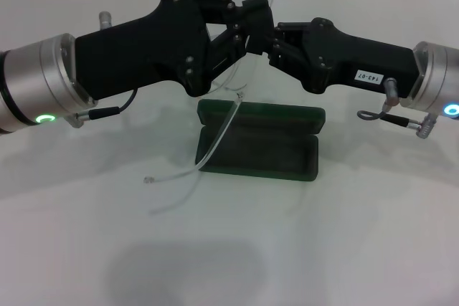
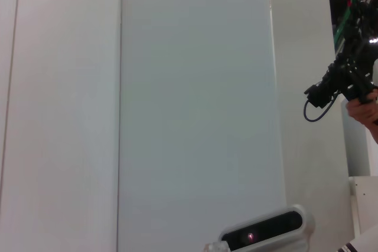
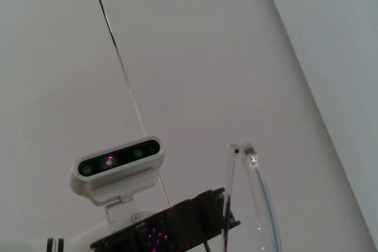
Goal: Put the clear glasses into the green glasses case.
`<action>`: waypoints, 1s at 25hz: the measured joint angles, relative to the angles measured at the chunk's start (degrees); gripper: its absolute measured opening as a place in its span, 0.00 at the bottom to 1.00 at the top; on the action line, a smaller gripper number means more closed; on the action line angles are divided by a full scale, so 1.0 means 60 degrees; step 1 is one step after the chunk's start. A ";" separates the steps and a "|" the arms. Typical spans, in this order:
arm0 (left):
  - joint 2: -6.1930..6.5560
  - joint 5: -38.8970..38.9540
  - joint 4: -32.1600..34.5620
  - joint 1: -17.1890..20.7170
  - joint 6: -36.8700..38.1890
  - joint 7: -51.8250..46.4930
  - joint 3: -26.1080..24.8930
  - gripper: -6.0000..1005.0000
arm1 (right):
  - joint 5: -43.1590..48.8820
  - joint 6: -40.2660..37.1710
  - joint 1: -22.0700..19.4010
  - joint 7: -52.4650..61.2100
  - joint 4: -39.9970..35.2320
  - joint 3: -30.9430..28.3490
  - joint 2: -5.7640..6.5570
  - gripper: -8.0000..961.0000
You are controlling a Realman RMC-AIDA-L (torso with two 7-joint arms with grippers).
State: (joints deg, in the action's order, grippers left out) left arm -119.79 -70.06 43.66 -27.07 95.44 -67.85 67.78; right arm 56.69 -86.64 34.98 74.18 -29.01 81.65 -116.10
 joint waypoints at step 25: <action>0.0000 0.0026 -0.0042 0.0015 0.0009 0.0000 0.0032 0.08 | 0.0000 -0.0270 -0.0105 -0.0016 0.0002 -0.0025 0.0000 0.06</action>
State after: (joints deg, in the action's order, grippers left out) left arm -119.79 -69.91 43.41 -26.98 95.50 -67.85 67.97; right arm 56.69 -88.25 34.35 74.09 -29.00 81.50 -116.10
